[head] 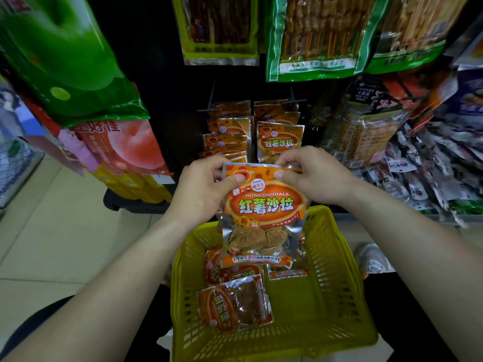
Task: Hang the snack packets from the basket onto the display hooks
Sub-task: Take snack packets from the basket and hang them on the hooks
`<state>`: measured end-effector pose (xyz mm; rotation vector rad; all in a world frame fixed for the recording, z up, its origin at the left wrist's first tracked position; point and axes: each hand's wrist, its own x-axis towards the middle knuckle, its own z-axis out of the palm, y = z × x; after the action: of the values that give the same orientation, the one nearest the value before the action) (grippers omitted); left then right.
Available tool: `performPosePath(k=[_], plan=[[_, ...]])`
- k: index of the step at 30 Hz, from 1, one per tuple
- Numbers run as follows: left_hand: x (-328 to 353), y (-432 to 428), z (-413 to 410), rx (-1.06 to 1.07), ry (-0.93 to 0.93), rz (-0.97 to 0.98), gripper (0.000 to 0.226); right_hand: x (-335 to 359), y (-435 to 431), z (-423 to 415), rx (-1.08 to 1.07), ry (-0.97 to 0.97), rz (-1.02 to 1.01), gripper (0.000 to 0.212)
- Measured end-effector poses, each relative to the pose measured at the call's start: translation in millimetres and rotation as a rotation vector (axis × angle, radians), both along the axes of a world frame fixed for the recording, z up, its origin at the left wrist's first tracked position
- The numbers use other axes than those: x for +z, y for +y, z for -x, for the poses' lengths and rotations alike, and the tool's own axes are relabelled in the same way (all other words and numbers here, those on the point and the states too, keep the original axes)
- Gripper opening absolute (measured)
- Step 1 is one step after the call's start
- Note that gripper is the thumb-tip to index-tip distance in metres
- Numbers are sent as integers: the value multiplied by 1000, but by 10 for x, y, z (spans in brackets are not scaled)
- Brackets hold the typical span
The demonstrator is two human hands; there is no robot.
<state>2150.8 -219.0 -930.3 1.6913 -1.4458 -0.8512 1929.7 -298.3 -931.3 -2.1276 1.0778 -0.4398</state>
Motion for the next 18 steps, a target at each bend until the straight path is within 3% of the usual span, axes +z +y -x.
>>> performPosePath(k=[6, 10, 16, 18], plan=[[-25, 11, 11, -5, 7, -25, 18, 21, 17, -1, 20, 25, -6, 6], [-96, 12, 31, -25, 7, -29, 6, 18, 55, -21, 74, 137, -5, 6], [-213, 6, 95, -60, -51, -15, 6, -13, 139, -97, 151, 213, -10, 5], [-247, 4, 114, -67, -72, -9, 6, -28, 132, -90, 140, 241, -31, 14]])
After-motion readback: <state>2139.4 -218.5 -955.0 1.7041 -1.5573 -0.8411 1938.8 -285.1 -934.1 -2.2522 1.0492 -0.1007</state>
